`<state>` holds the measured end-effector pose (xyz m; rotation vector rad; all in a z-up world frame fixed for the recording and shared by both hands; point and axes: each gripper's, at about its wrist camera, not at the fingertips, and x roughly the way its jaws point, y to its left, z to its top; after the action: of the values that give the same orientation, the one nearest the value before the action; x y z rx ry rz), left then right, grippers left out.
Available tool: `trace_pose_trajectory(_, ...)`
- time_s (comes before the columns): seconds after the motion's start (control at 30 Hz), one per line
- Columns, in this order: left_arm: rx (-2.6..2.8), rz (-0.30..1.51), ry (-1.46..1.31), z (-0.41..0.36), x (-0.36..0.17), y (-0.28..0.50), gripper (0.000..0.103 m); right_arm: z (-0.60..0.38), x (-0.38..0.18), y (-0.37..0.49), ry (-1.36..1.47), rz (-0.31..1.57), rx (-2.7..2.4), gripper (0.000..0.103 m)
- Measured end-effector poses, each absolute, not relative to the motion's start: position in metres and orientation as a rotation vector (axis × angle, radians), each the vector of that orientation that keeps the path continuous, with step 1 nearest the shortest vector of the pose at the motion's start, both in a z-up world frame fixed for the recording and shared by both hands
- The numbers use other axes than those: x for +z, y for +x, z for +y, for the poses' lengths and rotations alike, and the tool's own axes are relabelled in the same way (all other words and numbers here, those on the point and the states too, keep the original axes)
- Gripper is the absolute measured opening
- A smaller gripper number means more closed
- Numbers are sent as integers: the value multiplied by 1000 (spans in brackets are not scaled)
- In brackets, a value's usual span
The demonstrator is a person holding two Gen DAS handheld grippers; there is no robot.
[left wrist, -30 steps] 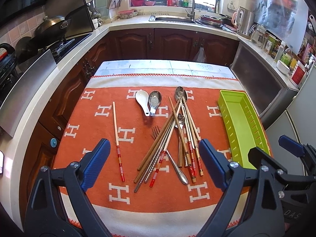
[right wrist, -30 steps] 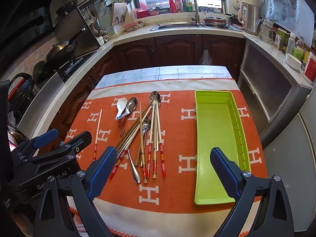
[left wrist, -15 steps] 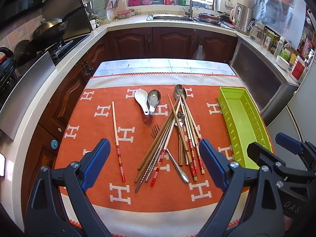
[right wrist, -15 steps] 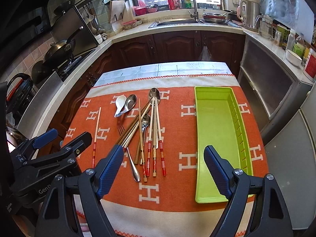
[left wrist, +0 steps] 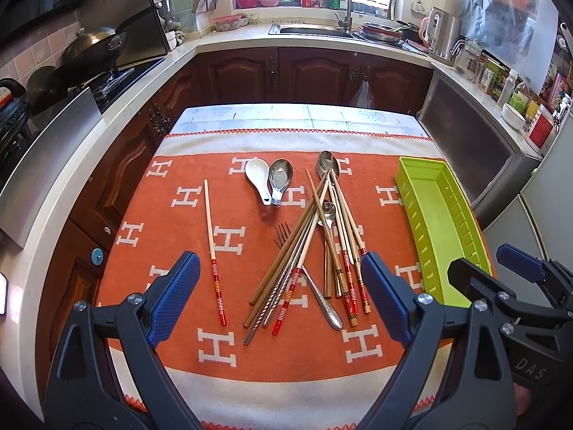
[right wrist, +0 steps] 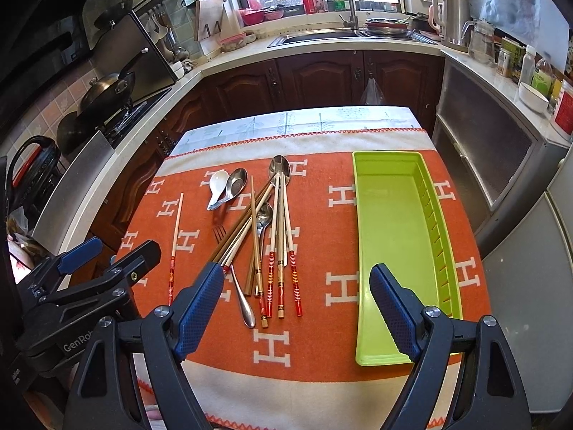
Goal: Organize utensils
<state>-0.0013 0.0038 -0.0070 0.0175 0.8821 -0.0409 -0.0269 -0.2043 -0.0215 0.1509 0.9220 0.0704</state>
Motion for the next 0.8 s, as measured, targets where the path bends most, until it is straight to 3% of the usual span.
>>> trace_pose_trajectory(0.8,-57,903,1,9,-8,8,90,-202,-20,-26,164,910,70,85)
